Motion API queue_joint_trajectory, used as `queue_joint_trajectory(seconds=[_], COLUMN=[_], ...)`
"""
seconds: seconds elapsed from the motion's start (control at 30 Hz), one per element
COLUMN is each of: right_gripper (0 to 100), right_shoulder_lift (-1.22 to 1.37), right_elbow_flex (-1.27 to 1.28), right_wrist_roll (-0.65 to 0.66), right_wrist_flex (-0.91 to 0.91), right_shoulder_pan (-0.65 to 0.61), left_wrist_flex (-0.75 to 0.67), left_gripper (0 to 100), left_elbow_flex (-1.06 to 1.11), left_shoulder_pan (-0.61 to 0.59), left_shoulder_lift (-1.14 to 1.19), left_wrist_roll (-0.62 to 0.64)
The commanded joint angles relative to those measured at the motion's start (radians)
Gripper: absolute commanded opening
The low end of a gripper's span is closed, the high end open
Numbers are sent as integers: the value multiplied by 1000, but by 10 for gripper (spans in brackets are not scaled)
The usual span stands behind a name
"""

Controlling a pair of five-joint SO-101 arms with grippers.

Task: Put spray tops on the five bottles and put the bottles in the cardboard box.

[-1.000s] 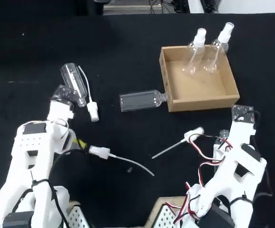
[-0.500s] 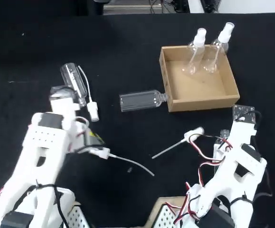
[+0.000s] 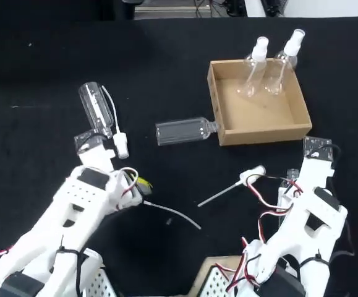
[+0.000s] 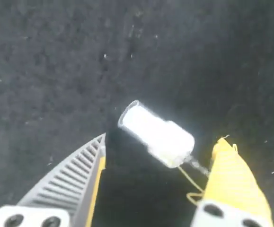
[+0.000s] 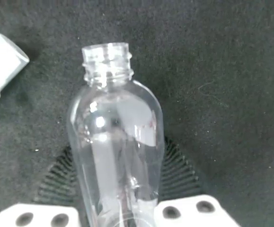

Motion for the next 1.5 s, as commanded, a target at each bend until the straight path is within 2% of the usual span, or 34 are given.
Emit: queue_joint_trajectory(seconds=[0.0, 0.27, 0.33, 0.5, 0.53, 0.73, 0.9, 1.0, 1.17, 1.27, 1.33, 1.47], right_gripper=[11, 11, 11, 11, 11, 11, 11, 11, 11, 11, 11, 11], right_shoulder_lift=[1, 1, 1, 1, 1, 1, 1, 1, 1, 1, 1, 1], right_elbow_flex=[-1, -1, -1, -25, -41, -185, -229, -226, -197, -185, -186, -186], right_wrist_roll=[-5, -5, -5, -5, -3, -3, -3, -5, -6, -12, -31, -32], right_wrist_flex=[-15, -14, -14, -3, 18, 201, 244, 247, 244, 239, 239, 239], right_shoulder_pan=[-12, -12, -12, -12, -12, -12, -12, -41, -106, -121, -121, -121], left_wrist_flex=[-60, -261, -270, -270, -269, -269, -238, -150, 3, 37, 34, 26], left_gripper=[326, 317, 266, 36, 24, 53, 57, 129, 395, 523, 548, 495], left_elbow_flex=[33, 153, 159, 130, 127, 125, 94, 41, -64, -88, -85, -90], left_shoulder_pan=[61, 84, 79, 87, 87, 79, 79, 77, 77, 76, 76, -8], left_shoulder_lift=[-18, -18, -29, -29, -29, -31, -31, -31, -31, -31, -21, -20], left_wrist_roll=[28, 34, 61, 72, 71, 41, -72, -57, 81, 172, 221, 232])
